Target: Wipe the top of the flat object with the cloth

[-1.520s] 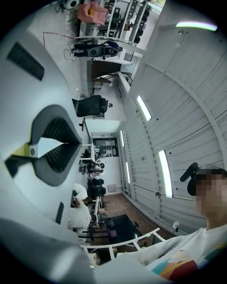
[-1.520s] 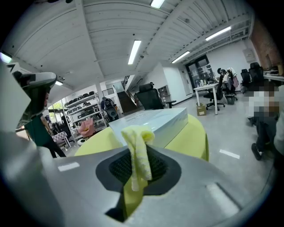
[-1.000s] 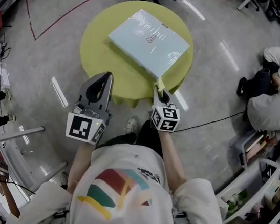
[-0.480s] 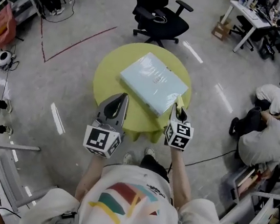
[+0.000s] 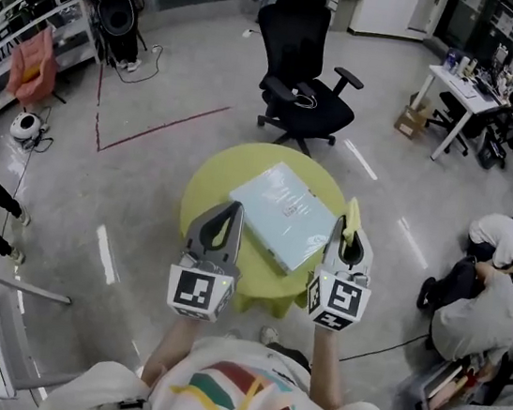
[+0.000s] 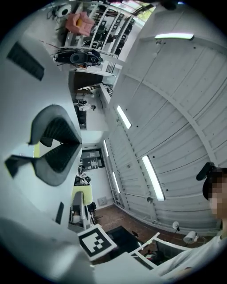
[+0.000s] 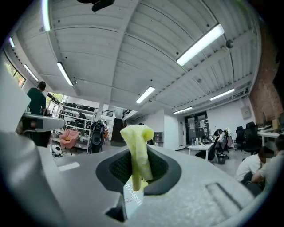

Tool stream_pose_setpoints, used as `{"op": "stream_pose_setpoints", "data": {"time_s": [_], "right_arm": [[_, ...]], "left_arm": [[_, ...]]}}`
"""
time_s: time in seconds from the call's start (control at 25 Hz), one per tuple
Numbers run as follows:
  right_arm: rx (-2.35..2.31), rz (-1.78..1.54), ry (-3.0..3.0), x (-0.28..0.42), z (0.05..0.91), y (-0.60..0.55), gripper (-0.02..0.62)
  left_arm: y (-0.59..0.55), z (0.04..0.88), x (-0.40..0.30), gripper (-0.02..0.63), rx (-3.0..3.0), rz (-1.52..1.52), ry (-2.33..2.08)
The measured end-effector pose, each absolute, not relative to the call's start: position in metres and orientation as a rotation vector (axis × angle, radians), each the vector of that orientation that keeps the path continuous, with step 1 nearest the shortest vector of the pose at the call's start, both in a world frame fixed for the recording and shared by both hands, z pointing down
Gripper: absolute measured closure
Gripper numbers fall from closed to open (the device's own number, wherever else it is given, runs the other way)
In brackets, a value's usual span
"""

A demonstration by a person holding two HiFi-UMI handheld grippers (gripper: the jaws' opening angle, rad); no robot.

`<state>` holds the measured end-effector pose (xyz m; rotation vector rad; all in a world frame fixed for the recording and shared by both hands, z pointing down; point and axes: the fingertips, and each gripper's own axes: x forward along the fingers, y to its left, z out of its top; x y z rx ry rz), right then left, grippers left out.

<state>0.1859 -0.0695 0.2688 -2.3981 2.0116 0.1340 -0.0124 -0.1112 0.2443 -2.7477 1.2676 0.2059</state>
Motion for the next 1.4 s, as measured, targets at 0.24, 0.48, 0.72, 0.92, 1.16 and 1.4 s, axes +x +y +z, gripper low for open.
{"op": "stream_pose_setpoints", "data": {"time_s": [0.24, 0.48, 0.72, 0.92, 1.16, 1.4], "right_arm": [[-2.302, 0.301, 2.087, 0.157, 0.245, -0.048, 0.569], [-2.207, 0.328, 2.183, 0.137, 0.248, -0.042, 0.569], [-2.205, 0.299, 2.240, 0.143, 0.261, -0.048, 0.569], [-2.208, 0.277, 2.253, 0.152, 0.260, -0.053, 0.569], [-2.225, 0.262, 2.250, 0.160, 0.264, -0.055, 0.569], [-2.213, 0.248, 2.251, 0.168, 0.268, -0.054, 0.569]], "left_arm": [[-0.109, 0.232, 0.007, 0.591, -2.699, 0.214, 1.267], [-0.107, 0.237, 0.021, 0.591, -2.705, 0.164, 1.277], [-0.106, 0.236, 0.030, 0.591, -2.681, 0.158, 1.290], [-0.107, 0.232, 0.034, 0.591, -2.667, 0.156, 1.320], [-0.108, 0.228, 0.033, 0.591, -2.652, 0.160, 1.334], [-0.103, 0.228, 0.040, 0.591, -2.640, 0.153, 1.328]]}}
